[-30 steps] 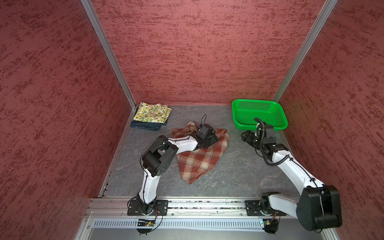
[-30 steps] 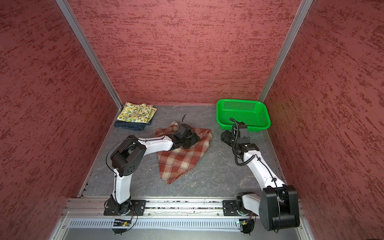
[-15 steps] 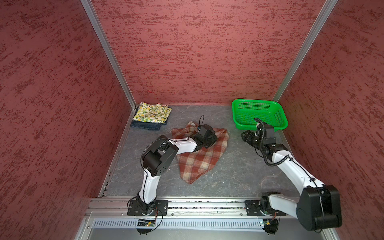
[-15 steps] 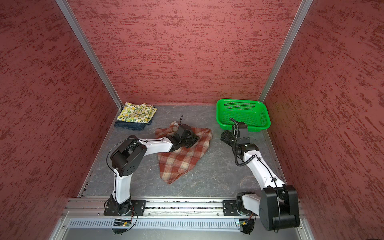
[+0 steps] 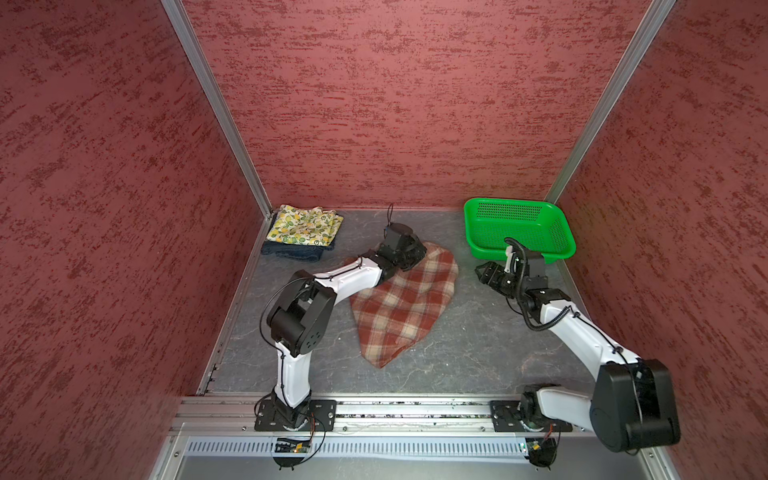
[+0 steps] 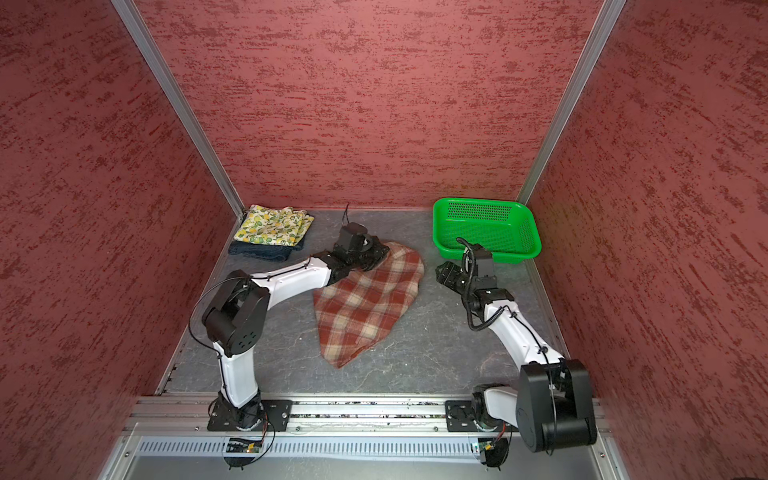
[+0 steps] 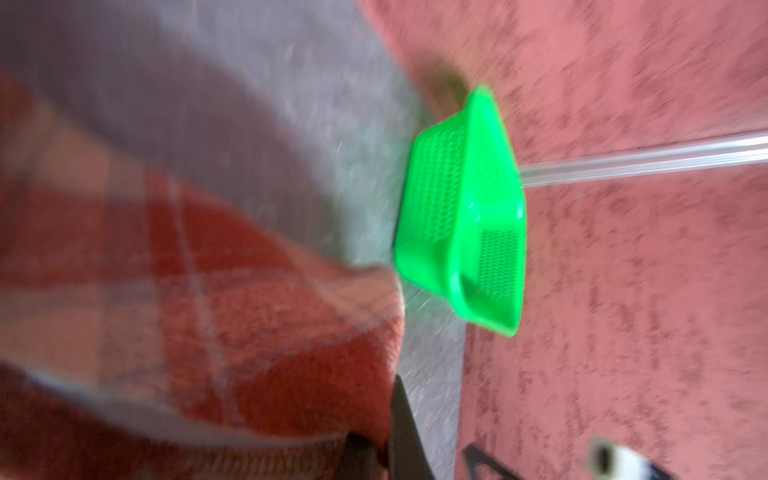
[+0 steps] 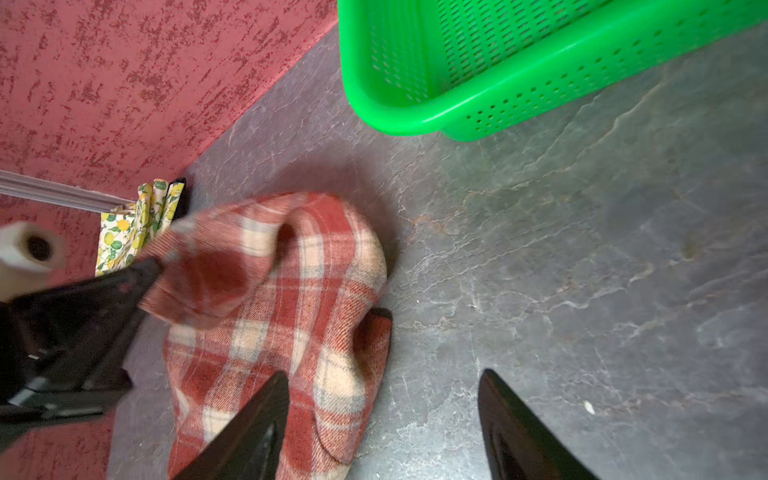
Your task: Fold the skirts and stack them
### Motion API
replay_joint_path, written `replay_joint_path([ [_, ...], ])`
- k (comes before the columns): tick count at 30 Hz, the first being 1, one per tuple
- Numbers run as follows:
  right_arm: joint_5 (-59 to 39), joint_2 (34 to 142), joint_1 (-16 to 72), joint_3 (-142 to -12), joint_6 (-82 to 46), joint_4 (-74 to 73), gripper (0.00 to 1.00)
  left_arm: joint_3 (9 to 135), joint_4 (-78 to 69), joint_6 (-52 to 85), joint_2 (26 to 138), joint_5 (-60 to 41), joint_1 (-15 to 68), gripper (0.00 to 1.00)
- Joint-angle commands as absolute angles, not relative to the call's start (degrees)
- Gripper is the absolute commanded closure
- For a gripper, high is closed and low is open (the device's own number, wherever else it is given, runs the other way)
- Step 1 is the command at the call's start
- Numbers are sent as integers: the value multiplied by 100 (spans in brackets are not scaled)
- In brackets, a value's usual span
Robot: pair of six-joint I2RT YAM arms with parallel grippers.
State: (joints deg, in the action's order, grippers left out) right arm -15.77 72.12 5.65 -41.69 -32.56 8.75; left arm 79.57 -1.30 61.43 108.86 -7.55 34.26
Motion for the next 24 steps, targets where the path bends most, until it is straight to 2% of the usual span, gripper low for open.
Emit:
replay_joint_path([
  [1,-1851,7299,678,-4106,-3253,405,27,8456,227,5460,10446,-929,3189,100],
  [8,-2104,7474,763,-3893,-3414,-448,26,9289,812,4891,10155,-1609,2843,100],
  [17,-2028,7803,1001,-3787,-3550,-988,26,9059,1131,4322,9159,-2213,2237,100],
  [21,-1869,7876,1019,-3925,-3577,-974,25,9710,1334,4254,9082,-2528,1864,100],
  [24,-1689,7862,1016,-4126,-3536,-834,25,10851,1651,4184,9504,-2850,1750,100],
])
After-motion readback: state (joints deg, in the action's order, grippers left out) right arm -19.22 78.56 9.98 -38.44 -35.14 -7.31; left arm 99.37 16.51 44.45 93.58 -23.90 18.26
